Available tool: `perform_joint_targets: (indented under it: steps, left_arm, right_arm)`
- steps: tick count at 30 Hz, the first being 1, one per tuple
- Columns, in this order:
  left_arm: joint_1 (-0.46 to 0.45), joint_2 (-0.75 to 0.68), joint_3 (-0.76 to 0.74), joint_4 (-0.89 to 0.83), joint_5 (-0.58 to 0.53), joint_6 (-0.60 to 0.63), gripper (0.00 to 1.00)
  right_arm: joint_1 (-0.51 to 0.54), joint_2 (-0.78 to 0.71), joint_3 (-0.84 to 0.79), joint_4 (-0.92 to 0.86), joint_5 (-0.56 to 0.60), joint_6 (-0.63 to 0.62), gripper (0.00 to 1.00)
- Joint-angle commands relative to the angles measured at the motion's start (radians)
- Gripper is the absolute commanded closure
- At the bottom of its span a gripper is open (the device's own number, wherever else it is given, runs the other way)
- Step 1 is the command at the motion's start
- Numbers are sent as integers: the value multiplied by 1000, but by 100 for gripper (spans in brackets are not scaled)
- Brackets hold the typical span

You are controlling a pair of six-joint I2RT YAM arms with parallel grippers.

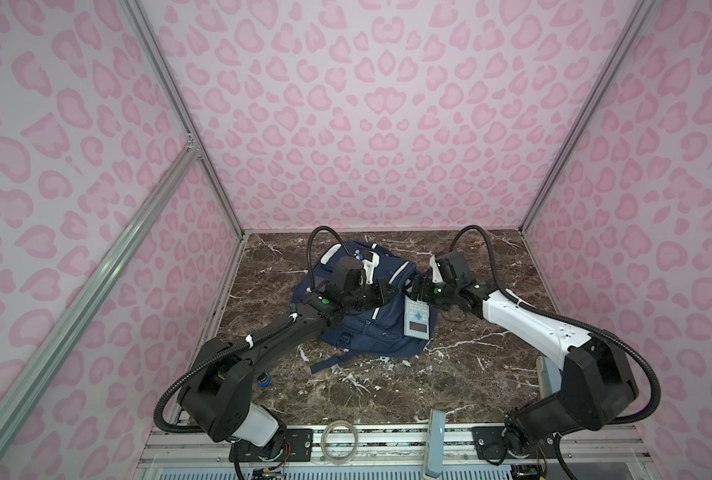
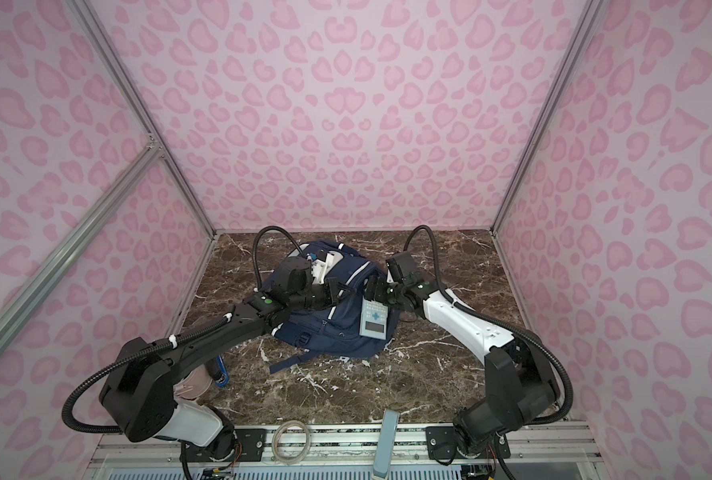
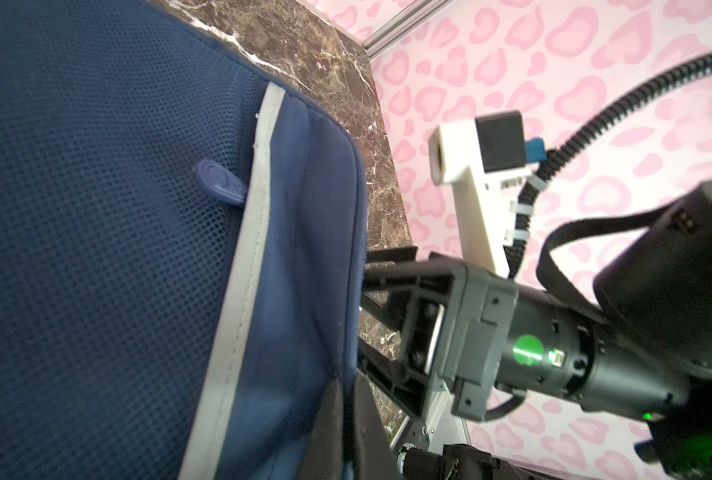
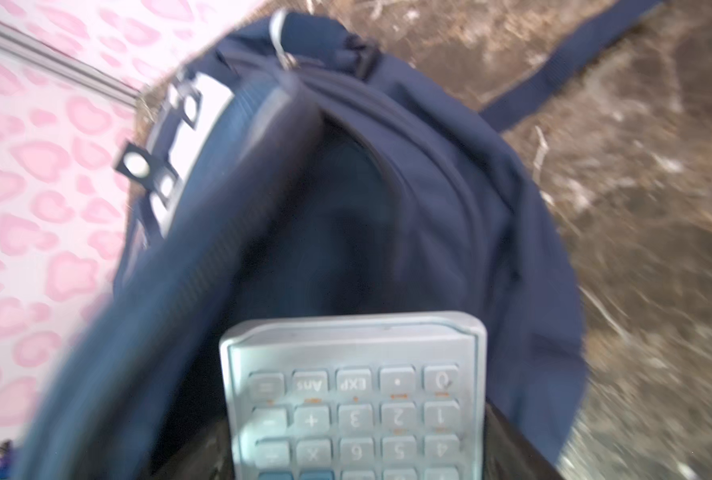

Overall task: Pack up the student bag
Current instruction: 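Lift the calculator toward the opened front pocket with right gripper, then insert the calculator into the front pocket with right gripper while left holds it open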

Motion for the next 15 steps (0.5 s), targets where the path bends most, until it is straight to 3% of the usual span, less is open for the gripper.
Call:
perform_joint_targets:
  steps: [1,9,15]
  left_arm:
    - [1,-22,18,76,29,1,97]
    - [-12,24,-27,151,30,-30,97]
    - [-15,39,-16,141,19,-20,97]
  right_arm:
    - [-2,93,82,34,-20,79,31]
    - [-3,242,167,180,-43,245,16]
    - [20,191,133,168,-4,229,5]
